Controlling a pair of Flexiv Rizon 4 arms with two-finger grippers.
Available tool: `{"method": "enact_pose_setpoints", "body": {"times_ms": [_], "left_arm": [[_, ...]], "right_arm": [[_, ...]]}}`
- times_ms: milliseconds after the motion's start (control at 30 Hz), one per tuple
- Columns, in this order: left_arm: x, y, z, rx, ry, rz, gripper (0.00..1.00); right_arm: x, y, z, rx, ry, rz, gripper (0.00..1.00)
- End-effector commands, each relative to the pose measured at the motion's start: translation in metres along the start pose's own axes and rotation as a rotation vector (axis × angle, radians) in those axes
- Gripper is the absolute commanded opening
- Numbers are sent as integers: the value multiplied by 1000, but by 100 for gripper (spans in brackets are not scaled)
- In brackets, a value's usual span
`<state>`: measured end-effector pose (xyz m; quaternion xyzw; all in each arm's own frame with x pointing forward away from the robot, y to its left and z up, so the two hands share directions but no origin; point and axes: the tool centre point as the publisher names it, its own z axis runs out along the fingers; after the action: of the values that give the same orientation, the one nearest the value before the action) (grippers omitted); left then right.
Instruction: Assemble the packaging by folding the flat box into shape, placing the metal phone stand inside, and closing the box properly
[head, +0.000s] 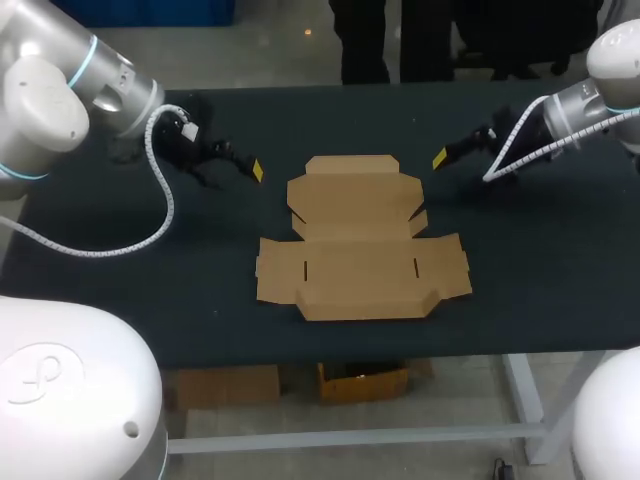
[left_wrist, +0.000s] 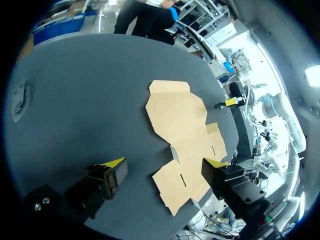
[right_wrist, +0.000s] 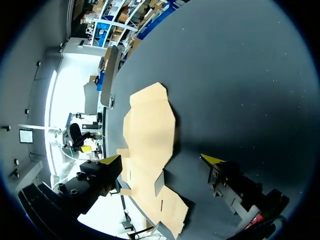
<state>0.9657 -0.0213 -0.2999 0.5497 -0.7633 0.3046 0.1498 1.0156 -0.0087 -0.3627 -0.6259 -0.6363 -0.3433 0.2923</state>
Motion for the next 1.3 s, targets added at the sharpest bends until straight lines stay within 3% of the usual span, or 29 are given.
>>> {"method": "enact_pose_setpoints", "body": {"times_ms": [33,67,133,200,233,267,867,1300], "left_arm": [[-2,-3,2,-4,0,2,100],[-2,-3,2,-3,0,1,100],[-4,-3,2,0,-3,-3,100],[-5,-3,2,1,-3,-6,100],[-6,-3,2,2,-1,-7,100],[-6,-3,2,3,0,-8,100],[-12,-1,3,1,12,7,100],[-14,0,4,-5,13,13,100]], "right_arm": [[0,-1,5,-2,9,13,100],[1,-2,6,-2,9,14,100],[2,-2,8,-9,7,38,77],[3,-4,10,-15,12,54,71],[4,-5,12,-20,10,62,47],[5,-6,12,-25,11,66,45],[-1,-17,27,-81,23,111,47],[-10,-4,37,-87,27,33,51]]}}
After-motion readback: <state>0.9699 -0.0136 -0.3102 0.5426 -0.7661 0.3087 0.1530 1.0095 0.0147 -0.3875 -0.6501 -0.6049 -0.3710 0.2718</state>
